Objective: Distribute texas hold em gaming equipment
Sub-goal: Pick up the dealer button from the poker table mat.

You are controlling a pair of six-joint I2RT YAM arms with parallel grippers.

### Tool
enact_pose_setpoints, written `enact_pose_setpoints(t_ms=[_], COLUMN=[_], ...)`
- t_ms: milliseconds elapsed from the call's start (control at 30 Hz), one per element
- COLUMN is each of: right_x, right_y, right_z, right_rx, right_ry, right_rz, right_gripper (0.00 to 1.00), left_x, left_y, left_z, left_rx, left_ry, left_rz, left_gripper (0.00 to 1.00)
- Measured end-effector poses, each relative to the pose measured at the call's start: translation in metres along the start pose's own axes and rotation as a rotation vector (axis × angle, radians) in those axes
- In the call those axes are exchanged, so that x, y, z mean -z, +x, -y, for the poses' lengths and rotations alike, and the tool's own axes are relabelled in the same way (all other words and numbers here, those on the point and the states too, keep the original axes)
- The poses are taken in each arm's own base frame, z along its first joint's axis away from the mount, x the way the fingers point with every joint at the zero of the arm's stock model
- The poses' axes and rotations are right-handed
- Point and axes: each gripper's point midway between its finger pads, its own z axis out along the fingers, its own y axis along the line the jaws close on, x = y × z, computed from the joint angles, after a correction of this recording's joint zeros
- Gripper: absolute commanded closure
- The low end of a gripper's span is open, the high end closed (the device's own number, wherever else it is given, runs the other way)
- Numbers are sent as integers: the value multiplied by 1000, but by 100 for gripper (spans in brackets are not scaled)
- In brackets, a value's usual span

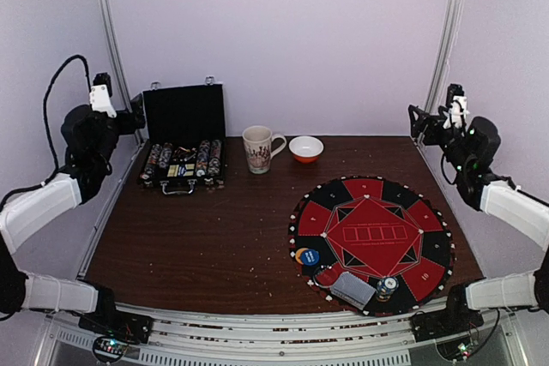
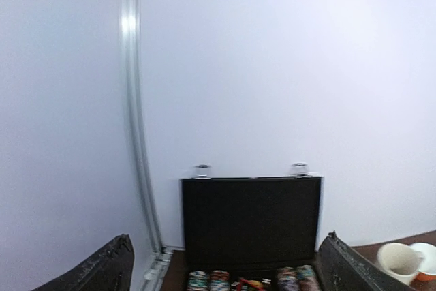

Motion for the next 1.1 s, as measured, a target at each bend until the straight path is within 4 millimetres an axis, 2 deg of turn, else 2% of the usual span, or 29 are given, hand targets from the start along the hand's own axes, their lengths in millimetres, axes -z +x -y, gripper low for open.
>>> enact_pose_setpoints(t_ms=[100,167,267,333,400,567,633,733,900,1100], right_x=[-10,-9,11,36,55,103,133,174,218,240], right_y=[-31,-35,-16,11,39,138,184,232,269,287], right_z=[-51,-93,-174,-222,-245,-265,-273,-276,-265,-255], right_rx=[-34,-44,-24,9,32,119,206,332,478,535], right_ry=[-233,-362,-543,-639,-669,-577,-551,-533,-481,-445], right_rz=[-38,-107,-266,-413,-543,-920,-1092,-1291,-1513,-1629], right_gripper=[0,0,0,0,1,0,0,0,0,2], left_x=[1,8,23,36,48,71,77,81,84,89], left_y=[-21,-25,-20,-9,7,47,62,80,105,122], left_z=[56,98,156,183,198,196,193,192,190,184], left_rx=[36,39,15,-10,-37,-98,-129,-168,-218,-254], left_ry=[172,294,461,552,611,645,647,650,645,638], left_rz=[-65,-133,-257,-348,-446,-638,-694,-749,-802,-811], left_gripper=[2,2,2,2,2,2,2,2,2,2])
